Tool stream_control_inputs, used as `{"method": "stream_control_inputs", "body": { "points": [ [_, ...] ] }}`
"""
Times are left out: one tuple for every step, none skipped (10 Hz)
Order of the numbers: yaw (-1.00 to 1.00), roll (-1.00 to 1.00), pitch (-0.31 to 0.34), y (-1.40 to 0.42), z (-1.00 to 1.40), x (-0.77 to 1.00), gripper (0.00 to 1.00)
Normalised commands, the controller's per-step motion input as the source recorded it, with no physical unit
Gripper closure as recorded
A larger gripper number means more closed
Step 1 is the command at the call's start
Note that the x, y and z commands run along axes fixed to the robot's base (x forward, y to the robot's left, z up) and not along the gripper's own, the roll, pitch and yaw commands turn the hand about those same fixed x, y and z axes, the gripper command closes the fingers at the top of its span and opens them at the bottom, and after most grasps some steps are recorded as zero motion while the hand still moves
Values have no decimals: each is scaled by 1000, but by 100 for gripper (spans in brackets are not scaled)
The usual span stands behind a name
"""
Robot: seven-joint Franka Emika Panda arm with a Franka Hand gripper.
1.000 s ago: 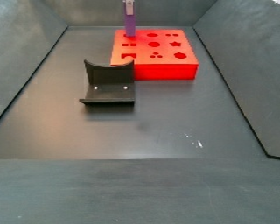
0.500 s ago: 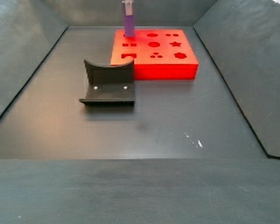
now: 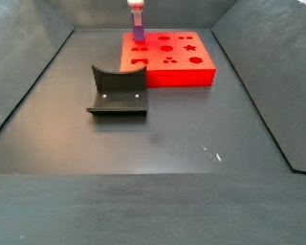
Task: Insert the rectangle object.
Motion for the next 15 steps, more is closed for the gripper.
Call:
{"method": "stream_control_inputs", "body": {
  "points": [
    [0, -33, -53, 0, -217, -6, 100],
    [0, -20, -6, -37, 0, -134, 100],
    [-26, 0, -7, -57, 0, -263, 100],
    [-166, 0, 0, 0, 0, -383, 100],
    [-211, 0, 0, 0, 0, -466, 100],
    [-11, 0, 0, -23, 0, 0, 100],
    [0, 0, 0, -3, -26, 400, 100],
    [0, 0, 0, 0, -66, 394, 100],
    [0, 0, 0, 0, -91, 369, 100],
    [0, 0, 0, 0, -123, 0, 100],
    [-23, 13, 0, 0, -97, -123, 100],
    [-71, 0, 16, 0, -194, -266, 100],
    [-91, 0, 0, 0, -246, -251, 100],
    [-100, 0, 0, 0, -249, 0, 100],
    [-43, 0, -67, 0, -434, 0, 100]
  ]
}}
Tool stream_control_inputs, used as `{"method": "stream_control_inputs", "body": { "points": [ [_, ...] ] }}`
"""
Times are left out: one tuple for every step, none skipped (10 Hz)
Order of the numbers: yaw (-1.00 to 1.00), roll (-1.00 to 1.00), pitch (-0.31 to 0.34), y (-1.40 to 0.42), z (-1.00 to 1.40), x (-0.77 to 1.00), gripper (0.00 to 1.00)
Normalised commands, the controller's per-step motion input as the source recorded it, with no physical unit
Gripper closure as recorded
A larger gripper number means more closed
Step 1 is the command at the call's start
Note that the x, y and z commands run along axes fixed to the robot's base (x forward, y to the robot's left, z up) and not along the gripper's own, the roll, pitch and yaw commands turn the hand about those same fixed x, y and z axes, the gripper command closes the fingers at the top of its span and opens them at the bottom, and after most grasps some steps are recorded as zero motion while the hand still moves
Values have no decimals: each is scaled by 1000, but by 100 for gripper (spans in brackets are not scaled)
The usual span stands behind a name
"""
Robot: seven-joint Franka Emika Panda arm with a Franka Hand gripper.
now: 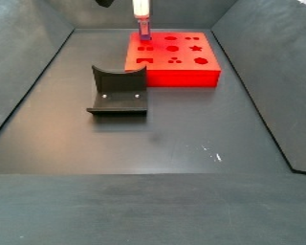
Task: Insert the rectangle object.
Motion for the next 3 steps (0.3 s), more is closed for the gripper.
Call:
{"method": "stream_control_inputs", "body": {
  "points": [
    [-66, 7, -91, 0, -654, 63, 100],
    [-71, 50, -11, 0, -457, 0, 100],
    [0, 0, 0, 0, 0, 0, 100]
  ]
}}
